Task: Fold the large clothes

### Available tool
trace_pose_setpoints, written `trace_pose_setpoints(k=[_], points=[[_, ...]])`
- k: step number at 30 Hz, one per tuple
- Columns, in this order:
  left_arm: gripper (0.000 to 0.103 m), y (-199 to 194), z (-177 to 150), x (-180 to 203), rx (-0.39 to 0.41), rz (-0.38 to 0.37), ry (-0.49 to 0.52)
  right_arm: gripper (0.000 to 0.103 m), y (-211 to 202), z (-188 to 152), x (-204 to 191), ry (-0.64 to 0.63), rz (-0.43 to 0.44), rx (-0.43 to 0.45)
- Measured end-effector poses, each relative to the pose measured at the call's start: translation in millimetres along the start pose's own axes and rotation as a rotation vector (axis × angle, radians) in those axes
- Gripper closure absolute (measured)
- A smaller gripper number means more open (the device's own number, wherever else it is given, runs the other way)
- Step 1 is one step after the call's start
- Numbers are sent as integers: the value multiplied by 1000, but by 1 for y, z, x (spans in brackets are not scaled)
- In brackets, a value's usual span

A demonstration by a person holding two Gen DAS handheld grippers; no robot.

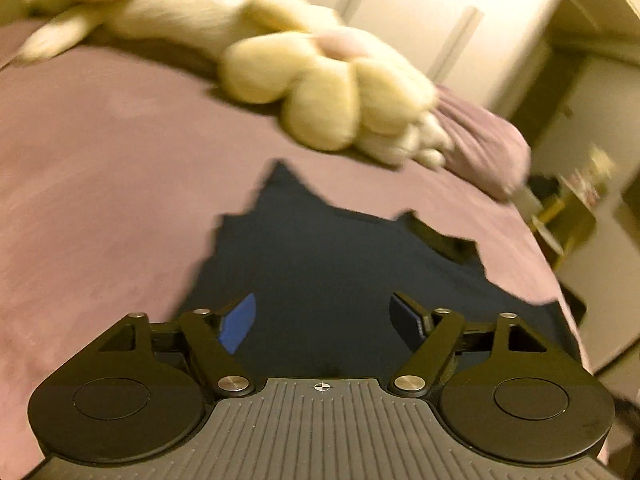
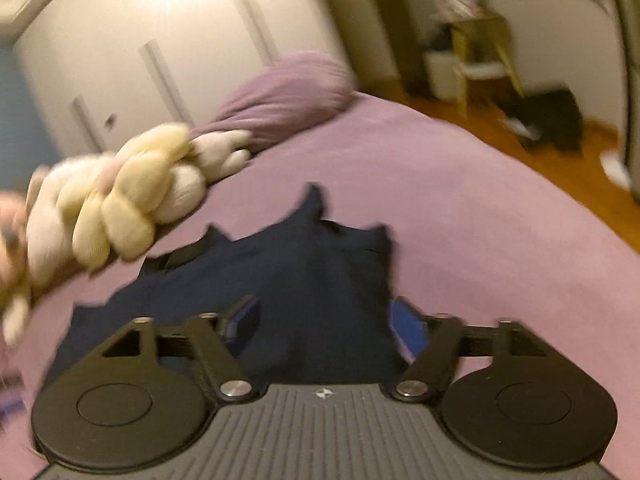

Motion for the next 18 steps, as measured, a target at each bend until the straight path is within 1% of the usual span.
trace_pose_setpoints(k=[1, 2, 3, 4, 5, 6, 8, 9, 10, 12, 14, 15, 16, 18], points=[[19, 14, 0, 12, 7, -3, 54, 59, 11, -2, -17, -56, 21, -1], [19, 30, 0, 22, 21, 24, 128, 64, 24, -4, -36, -119, 45, 2], [19, 38, -3, 25, 30, 54, 174, 66, 34, -6, -50, -170, 59, 10], [18, 55, -3, 29, 42, 82, 223, 76, 49, -8, -64, -230, 60, 23], [18, 67, -3, 32, 49, 97, 246, 84, 57, -10, -75, -280, 54, 19], [18, 80, -5, 31, 50, 125, 261, 84, 76, -12, -84, -322, 49, 7], [17, 99, -9, 25, 60, 159, 295, 88, 106, -14, -96, -351, 27, -18], [16, 105, -11, 19, 82, 186, 322, 89, 123, -16, -100, -347, 25, -48], [13, 110, -12, 14, 104, 211, 352, 90, 132, -20, -102, -346, 25, -67], [10, 116, -15, 4, 138, 235, 385, 90, 155, -25, -114, -347, 31, -88], [6, 120, -18, -9, 148, 240, 326, 90, 173, -36, -127, -364, 29, -116], [5, 120, -16, -12, 145, 251, 305, 90, 175, -42, -133, -379, 38, -116], [4, 121, -15, -14, 137, 259, 295, 90, 177, -49, -139, -400, 47, -113], [4, 123, -10, -13, 125, 268, 305, 91, 184, -61, -144, -474, 33, -95]])
Point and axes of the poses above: each gripper's, at about its wrist camera, not at the fingertips, and y roughly the way its jaws point, x to its right, z to its top, the point moved 10 cm from there along y, roughly the way its jaws point, and after that the axes turned 7 degrees about x, right-handed, at the moved point
